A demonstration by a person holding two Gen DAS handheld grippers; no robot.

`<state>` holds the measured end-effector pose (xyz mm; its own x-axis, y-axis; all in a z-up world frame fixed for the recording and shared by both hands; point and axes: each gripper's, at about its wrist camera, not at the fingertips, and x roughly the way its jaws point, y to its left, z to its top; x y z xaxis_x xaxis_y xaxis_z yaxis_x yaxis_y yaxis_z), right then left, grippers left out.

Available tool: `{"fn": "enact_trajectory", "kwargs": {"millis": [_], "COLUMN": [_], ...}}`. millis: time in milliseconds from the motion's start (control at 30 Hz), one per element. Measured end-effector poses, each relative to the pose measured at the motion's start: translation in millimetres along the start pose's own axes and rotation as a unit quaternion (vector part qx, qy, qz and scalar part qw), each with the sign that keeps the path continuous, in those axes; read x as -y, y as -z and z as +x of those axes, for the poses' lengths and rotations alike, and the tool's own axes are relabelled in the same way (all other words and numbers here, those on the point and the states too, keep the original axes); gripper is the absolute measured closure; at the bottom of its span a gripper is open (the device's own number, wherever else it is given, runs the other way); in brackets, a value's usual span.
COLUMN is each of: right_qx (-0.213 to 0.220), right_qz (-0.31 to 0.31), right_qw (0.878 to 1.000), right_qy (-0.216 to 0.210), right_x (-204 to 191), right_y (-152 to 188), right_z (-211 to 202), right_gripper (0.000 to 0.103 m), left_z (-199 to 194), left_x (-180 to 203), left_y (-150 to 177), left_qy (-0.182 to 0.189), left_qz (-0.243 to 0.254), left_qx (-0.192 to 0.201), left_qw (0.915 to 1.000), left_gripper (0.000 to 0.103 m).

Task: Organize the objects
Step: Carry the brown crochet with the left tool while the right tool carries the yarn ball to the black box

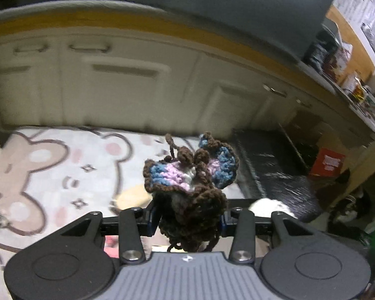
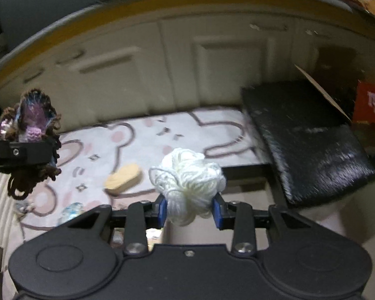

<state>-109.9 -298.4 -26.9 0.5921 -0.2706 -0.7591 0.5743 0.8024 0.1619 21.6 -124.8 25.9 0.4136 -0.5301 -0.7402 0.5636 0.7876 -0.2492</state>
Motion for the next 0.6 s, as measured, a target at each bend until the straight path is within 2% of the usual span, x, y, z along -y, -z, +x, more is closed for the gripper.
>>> {"fn": "enact_trajectory", "kwargs": {"millis": [200, 433, 600], "right_qx": [-0.023, -0.063, -0.086], "right_qz": [0.018, 0.036, 0.062], "right_qw": [0.999, 0.997, 0.993], "right_qy": [0.017, 0.034, 0.044], "right_x": [26, 54, 74], "right_y": [4, 17, 27], "right_z": [18, 42, 57], "right_gripper": [0.067, 0.066, 0.066], "left_z": [41, 94, 122], "left_x": [30, 34, 39], "left_y": [10, 35, 47], "left_qy": [0.029, 0.060, 0.068], "left_qz": [0.008, -0.013, -0.015], "left_qx": [-0.036, -0.099, -0.132], "left_qw": [0.9989, 0.9932, 0.9888], "left_gripper": [0.059, 0.059, 0.059]}}
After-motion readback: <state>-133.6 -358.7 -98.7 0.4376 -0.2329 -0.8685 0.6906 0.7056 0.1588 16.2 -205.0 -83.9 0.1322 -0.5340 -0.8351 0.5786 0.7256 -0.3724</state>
